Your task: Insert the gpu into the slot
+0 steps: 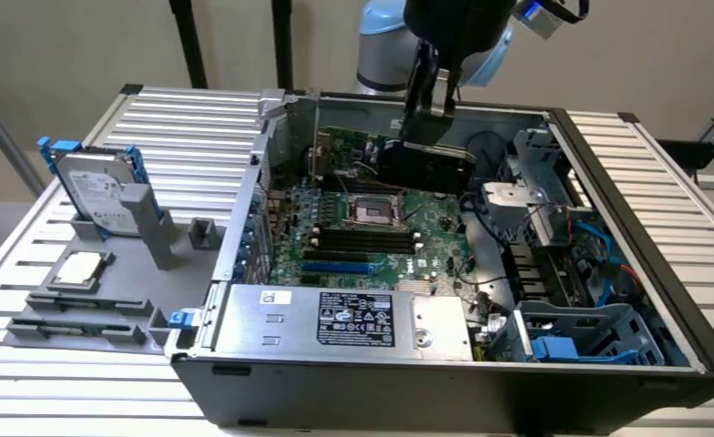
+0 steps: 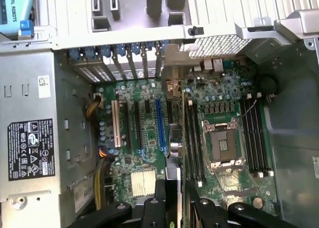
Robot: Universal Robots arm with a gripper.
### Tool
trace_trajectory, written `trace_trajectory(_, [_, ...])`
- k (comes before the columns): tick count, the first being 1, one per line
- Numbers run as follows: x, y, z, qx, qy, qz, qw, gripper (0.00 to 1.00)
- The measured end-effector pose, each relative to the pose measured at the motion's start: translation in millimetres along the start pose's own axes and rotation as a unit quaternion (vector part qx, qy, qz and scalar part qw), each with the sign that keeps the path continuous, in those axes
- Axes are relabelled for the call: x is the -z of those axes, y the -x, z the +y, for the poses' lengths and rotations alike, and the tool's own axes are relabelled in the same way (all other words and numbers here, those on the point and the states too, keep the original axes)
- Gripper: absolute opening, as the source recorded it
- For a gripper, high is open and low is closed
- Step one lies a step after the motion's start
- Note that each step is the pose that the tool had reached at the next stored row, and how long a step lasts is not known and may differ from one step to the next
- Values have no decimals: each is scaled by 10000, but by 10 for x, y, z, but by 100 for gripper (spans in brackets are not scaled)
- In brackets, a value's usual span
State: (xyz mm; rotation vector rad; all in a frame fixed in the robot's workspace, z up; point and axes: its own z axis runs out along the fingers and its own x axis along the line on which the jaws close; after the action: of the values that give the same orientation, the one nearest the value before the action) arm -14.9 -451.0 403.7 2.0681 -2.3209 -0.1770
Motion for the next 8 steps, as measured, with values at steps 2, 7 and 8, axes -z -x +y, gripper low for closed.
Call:
trace_trajectory(2, [-29, -3, 11, 95, 5, -16, 10000, 26])
trace_trajectory(7, [-117, -19, 91, 209, -5, -46, 9998, 26])
trace_trajectory(8, [-134, -23, 112, 221, -10, -49, 9997, 26])
